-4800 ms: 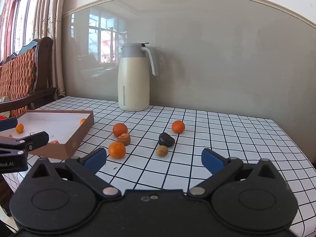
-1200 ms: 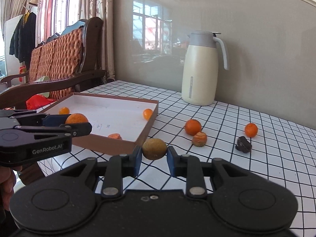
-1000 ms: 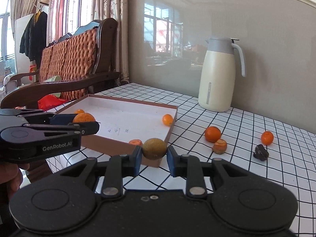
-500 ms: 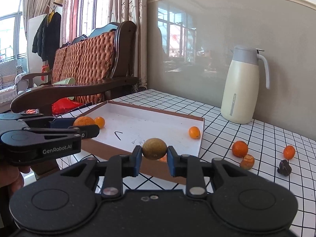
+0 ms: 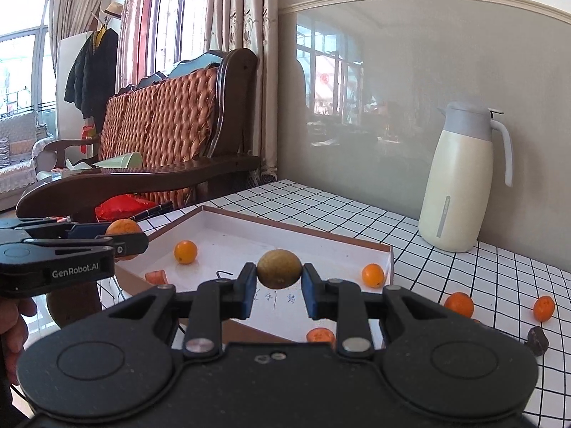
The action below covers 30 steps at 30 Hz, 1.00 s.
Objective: Organize fruits
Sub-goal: 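Carry the orange in the left gripper and brown fruit in the right gripper over the box, then lower both grippers into the box and open them to release the fruits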
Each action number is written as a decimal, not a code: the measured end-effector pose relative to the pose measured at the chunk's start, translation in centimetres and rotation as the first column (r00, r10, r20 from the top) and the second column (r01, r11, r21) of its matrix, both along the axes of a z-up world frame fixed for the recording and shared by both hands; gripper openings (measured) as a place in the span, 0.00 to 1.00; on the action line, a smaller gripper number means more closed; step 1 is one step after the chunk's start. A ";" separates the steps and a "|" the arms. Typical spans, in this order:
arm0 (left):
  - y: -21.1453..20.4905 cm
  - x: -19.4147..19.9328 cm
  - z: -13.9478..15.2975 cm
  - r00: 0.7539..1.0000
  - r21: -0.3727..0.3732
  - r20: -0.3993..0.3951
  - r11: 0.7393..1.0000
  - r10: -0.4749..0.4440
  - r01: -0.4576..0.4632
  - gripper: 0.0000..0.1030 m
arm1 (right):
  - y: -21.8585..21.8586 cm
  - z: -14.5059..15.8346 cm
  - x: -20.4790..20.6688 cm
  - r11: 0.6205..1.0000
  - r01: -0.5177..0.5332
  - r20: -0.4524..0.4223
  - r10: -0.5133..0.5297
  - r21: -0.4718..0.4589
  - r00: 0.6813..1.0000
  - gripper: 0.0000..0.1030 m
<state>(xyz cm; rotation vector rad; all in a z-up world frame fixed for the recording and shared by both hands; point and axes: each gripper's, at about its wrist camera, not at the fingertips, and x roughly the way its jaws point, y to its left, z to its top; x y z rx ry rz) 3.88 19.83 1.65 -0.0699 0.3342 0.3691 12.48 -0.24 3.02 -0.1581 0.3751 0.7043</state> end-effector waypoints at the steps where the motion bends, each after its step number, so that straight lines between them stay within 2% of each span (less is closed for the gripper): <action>1: 0.3 -0.1 0.0 1.000 -0.002 0.002 1.000 0.005 -0.005 0.38 | 0.2 0.0 0.1 1.000 -0.002 0.000 0.002 0.000 1.000 0.18; 13: 1.7 1.0 0.5 0.999 -0.011 0.026 1.000 0.020 -0.019 0.38 | 1.2 0.2 1.1 1.000 0.002 0.018 -0.002 -0.010 1.000 0.18; 17: 2.1 2.5 0.7 1.000 0.006 0.023 1.000 0.017 -0.018 0.38 | 1.4 0.2 2.5 1.000 0.018 0.016 -0.018 0.001 1.000 0.18; 30: 3.8 9.0 -0.2 1.000 -0.010 -0.011 1.000 0.018 -0.018 0.38 | 1.6 -0.9 8.9 0.995 0.096 -0.033 -0.095 0.012 0.995 0.18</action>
